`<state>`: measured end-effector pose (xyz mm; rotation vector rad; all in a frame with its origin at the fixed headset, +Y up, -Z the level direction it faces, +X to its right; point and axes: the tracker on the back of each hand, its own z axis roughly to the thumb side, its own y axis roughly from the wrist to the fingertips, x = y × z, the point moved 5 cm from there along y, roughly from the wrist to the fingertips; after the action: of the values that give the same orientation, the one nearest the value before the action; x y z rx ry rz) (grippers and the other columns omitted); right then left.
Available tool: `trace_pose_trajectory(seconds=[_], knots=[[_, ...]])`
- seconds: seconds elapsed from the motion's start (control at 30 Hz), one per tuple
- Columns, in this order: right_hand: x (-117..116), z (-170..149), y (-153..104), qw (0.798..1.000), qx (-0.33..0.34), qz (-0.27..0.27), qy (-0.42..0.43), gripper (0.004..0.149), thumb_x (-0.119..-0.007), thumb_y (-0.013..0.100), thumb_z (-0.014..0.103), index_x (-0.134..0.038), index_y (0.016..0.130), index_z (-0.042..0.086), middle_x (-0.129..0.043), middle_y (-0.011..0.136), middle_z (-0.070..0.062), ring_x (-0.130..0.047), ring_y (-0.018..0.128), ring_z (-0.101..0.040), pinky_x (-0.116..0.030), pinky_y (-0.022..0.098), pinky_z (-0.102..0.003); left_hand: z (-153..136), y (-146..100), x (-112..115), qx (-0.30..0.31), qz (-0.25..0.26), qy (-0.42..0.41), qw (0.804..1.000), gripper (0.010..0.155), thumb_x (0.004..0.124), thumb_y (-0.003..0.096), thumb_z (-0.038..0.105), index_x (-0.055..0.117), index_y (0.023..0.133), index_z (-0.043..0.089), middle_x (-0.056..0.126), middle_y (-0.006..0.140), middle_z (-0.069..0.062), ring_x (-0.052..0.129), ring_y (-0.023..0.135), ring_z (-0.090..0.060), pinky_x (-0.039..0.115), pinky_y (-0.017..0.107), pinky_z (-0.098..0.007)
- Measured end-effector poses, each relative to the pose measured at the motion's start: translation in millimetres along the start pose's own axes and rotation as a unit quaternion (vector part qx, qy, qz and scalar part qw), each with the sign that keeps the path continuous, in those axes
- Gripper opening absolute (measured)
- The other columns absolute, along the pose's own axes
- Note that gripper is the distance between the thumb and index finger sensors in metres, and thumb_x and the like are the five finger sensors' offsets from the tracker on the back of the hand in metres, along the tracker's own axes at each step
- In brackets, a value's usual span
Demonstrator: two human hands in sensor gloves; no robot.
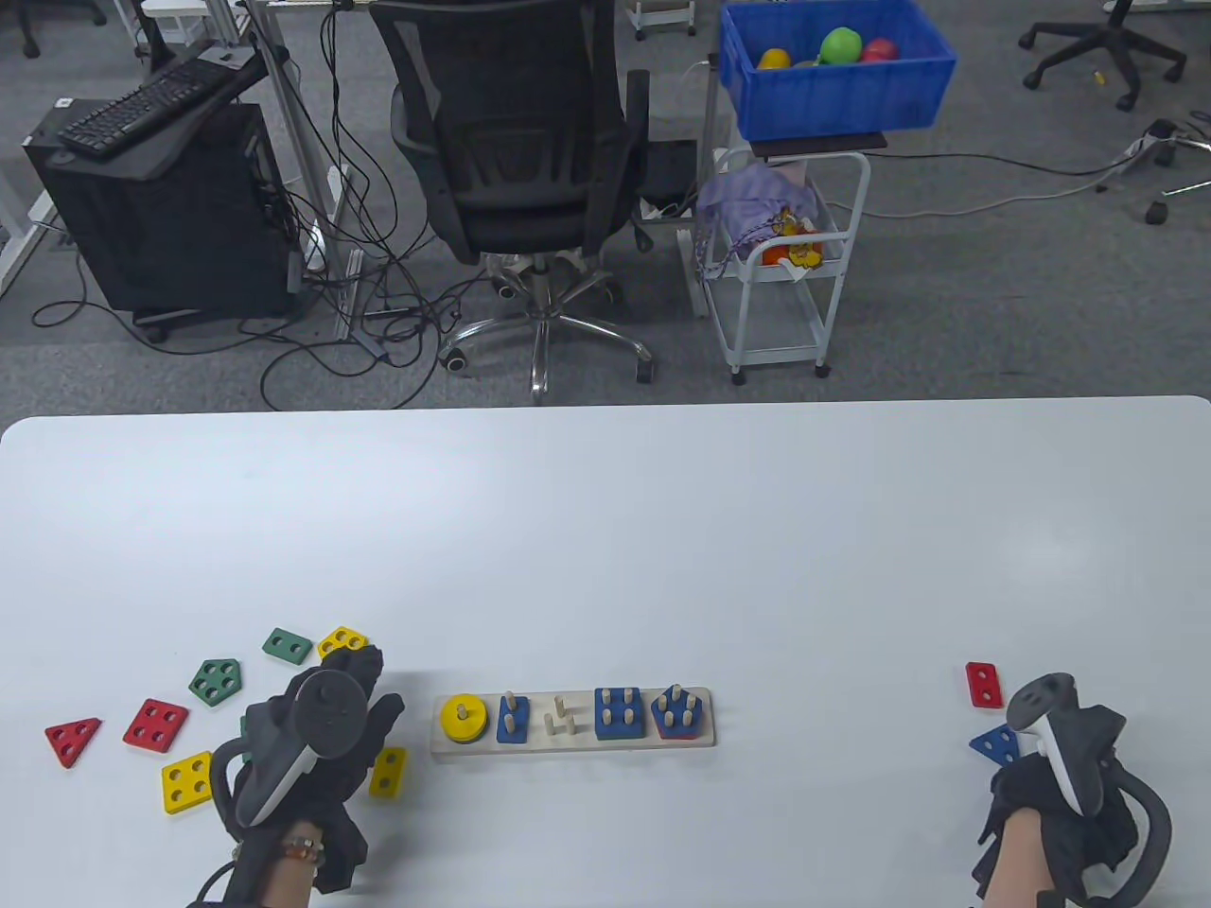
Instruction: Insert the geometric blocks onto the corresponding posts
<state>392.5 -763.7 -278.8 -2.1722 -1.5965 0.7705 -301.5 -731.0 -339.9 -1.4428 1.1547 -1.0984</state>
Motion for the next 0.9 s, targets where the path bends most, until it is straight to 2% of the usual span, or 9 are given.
trace_pose_trajectory(seconds=[0.17, 0.33, 0.4, 0.47, 0.57, 0.6, 0.73, 0.8, 0.9], knots=[[28, 13, -20, 0.996, 0.047, -0.072, 0.024, 0.057, -0.093, 0.037, 0.046, -0.077, 0.083, 0.017, -0.081, 0.085, -0.026, -0.096, 0.057, -0.036, -0.080, 0.047, -0.060, 0, 0, 0, 0.000, 0.000, -0.001, 1.000, 0.065, 0.063, 0.0496, 0.062, 0.052, 0.109, 0.040, 0.054, 0.122, 0.007, 0.062, 0.114, -0.026, 0.052, 0.080, -0.061], [60, 55, -63, 0.965, 0.203, -0.123, 0.107, 0.057, -0.093, 0.036, 0.046, -0.077, 0.083, 0.018, -0.081, 0.085, -0.025, -0.096, 0.058, -0.036, -0.079, 0.047, -0.061, 2, -1, -2, 0.003, 0.003, -0.006, 1.000, 0.065, 0.063, 0.0496, 0.062, 0.052, 0.109, 0.040, 0.054, 0.122, 0.008, 0.062, 0.114, -0.027, 0.052, 0.080, -0.061], [71, 83, -93, 0.935, 0.292, -0.128, 0.153, 0.057, -0.093, 0.036, 0.047, -0.077, 0.083, 0.019, -0.081, 0.085, -0.024, -0.096, 0.058, -0.036, -0.079, 0.047, -0.061, 3, -1, -3, 0.005, 0.004, -0.006, 1.000, 0.064, 0.063, 0.0497, 0.062, 0.052, 0.109, 0.041, 0.054, 0.122, 0.008, 0.061, 0.114, -0.026, 0.052, 0.080, -0.061], [76, 113, -124, 0.901, 0.383, -0.132, 0.158, 0.057, -0.093, 0.037, 0.047, -0.077, 0.083, 0.019, -0.081, 0.086, -0.023, -0.096, 0.059, -0.036, -0.078, 0.048, -0.062, 4, -1, -3, 0.007, 0.005, -0.005, 1.000, 0.064, 0.063, 0.0497, 0.062, 0.051, 0.109, 0.041, 0.053, 0.123, 0.008, 0.061, 0.114, -0.027, 0.052, 0.080, -0.061], [71, 158, -177, 0.845, 0.499, -0.136, 0.136, 0.057, -0.092, 0.036, 0.048, -0.077, 0.083, 0.020, -0.081, 0.086, -0.023, -0.096, 0.059, -0.035, -0.078, 0.048, -0.062, 6, -2, -3, 0.011, 0.007, -0.005, 1.000, 0.065, 0.063, 0.0497, 0.062, 0.051, 0.109, 0.041, 0.053, 0.123, 0.008, 0.061, 0.114, -0.027, 0.051, 0.080, -0.061], [64, 181, -204, 0.819, 0.544, -0.141, 0.111, 0.057, -0.092, 0.036, 0.048, -0.077, 0.083, 0.020, -0.081, 0.086, -0.022, -0.096, 0.059, -0.035, -0.078, 0.048, -0.062, 7, -2, -4, 0.012, 0.007, -0.003, 1.000, 0.065, 0.063, 0.0496, 0.063, 0.051, 0.109, 0.041, 0.053, 0.123, 0.008, 0.061, 0.114, -0.027, 0.051, 0.080, -0.061], [33, 241, -274, 0.756, 0.637, -0.152, 0.002, 0.056, -0.090, 0.036, 0.049, -0.076, 0.083, 0.021, -0.082, 0.086, -0.021, -0.096, 0.060, -0.034, -0.076, 0.050, -0.065, 8, -3, -4, 0.014, 0.009, 0.001, 1.000, 0.065, 0.063, 0.0496, 0.063, 0.051, 0.109, 0.041, 0.053, 0.123, 0.008, 0.061, 0.114, -0.026, 0.051, 0.080, -0.061], [20, 266, -299, 0.732, 0.659, -0.166, -0.039, 0.056, -0.090, 0.036, 0.050, -0.076, 0.083, 0.022, -0.082, 0.086, -0.021, -0.096, 0.059, -0.034, -0.076, 0.051, -0.065, 8, -3, -4, 0.014, 0.008, 0.001, 1.000, 0.064, 0.063, 0.0496, 0.062, 0.052, 0.109, 0.041, 0.054, 0.122, 0.008, 0.061, 0.114, -0.026, 0.052, 0.080, -0.061], [0, 297, -319, 0.712, 0.672, -0.183, -0.089, 0.055, -0.089, 0.037, 0.049, -0.076, 0.084, 0.022, -0.082, 0.086, -0.020, -0.096, 0.059, -0.033, -0.076, 0.051, -0.065, 8, -3, -3, 0.013, 0.006, 0.001, 1.000, 0.064, 0.063, 0.0496, 0.062, 0.052, 0.109, 0.041, 0.054, 0.122, 0.008, 0.061, 0.114, -0.027, 0.052, 0.080, -0.061]])
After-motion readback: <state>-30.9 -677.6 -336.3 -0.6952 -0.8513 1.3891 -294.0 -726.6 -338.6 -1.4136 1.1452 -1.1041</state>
